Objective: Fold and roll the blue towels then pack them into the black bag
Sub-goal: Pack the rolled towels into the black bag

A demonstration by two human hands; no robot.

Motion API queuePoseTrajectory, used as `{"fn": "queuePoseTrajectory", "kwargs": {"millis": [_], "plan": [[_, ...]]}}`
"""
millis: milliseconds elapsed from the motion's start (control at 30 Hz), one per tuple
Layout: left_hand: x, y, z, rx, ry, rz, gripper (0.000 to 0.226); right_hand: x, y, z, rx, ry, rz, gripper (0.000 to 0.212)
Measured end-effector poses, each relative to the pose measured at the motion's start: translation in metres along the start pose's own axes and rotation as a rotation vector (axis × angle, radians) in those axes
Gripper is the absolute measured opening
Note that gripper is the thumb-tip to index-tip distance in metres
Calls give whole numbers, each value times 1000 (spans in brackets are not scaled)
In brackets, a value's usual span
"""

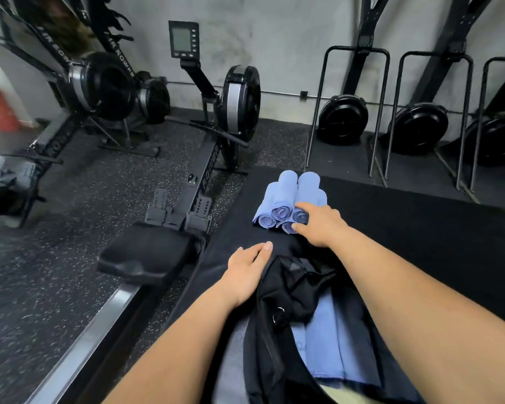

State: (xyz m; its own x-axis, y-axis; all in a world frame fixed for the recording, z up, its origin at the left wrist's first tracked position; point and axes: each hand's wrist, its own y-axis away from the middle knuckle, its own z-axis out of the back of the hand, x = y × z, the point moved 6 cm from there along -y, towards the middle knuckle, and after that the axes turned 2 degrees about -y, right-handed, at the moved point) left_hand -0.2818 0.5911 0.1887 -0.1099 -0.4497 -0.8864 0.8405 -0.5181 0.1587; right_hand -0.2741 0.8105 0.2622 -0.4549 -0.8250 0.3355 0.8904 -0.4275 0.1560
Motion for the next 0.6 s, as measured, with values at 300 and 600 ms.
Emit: {"fn": "queuePoseTrajectory", "kwargs": {"millis": [300,600], "plan": [[-22,8,13,-23,63,-11,55,3,20,30,-246,-269,-14,49],[-91,39,22,-264,61,-234,36,10,103,67,-377,-465,84,45]]}}
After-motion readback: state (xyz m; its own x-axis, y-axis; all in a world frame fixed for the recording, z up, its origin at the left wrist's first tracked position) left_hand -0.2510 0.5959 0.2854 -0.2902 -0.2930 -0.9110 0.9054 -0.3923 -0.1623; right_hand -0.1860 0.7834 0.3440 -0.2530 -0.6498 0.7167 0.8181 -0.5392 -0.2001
